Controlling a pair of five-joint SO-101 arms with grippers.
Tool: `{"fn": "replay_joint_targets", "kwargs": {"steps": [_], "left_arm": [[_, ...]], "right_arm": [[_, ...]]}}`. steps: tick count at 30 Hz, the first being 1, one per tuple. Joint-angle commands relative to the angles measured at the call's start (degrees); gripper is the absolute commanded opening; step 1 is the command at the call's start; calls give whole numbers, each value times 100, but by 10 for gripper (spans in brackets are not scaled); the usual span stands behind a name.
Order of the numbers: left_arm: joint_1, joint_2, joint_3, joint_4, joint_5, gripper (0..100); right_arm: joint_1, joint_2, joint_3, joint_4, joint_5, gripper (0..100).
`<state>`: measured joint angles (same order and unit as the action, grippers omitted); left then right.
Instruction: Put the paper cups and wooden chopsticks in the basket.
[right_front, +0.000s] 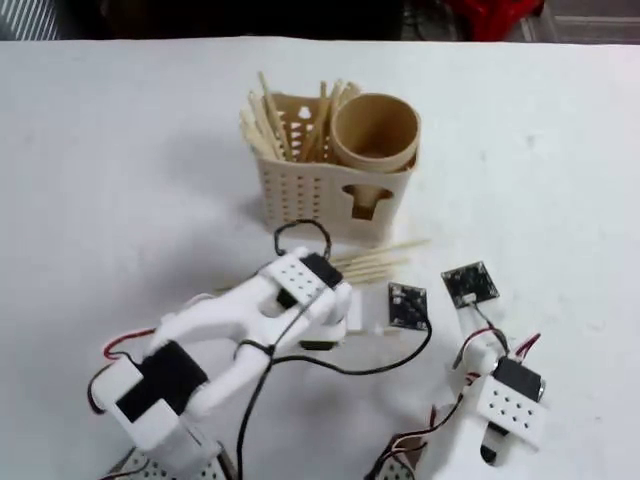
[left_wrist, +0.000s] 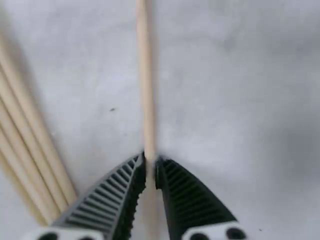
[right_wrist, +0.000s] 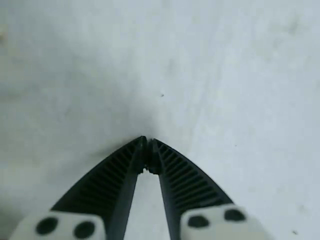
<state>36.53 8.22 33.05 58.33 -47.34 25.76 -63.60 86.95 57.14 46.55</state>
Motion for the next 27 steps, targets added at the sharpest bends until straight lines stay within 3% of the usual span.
{"fn": "replay_joint_targets", "kwargs": {"steps": [1,8,12,15,18,21,27], "left_arm": [[-31,-119,-246,-35,79,24],[-66,-2378,-756,1635,316,24],[-75,-3785,-1705,2699,352,24],[-303,-4453,-2708,3059,712,24],[-831,-4558,-3789,2989,1029,24],[-1314,-4426,-4563,2391,1609,24],[-1789,-4013,-4677,-18,3525,24]], "right_arm": [[22,-66,-9,-92,-35,17],[22,-66,0,-92,-35,18],[22,-66,0,-92,-35,18],[22,-66,0,-92,-35,18],[22,-66,0,-92,-35,18],[22,-66,9,-92,-35,18],[13,-66,35,-101,-35,18]]}}
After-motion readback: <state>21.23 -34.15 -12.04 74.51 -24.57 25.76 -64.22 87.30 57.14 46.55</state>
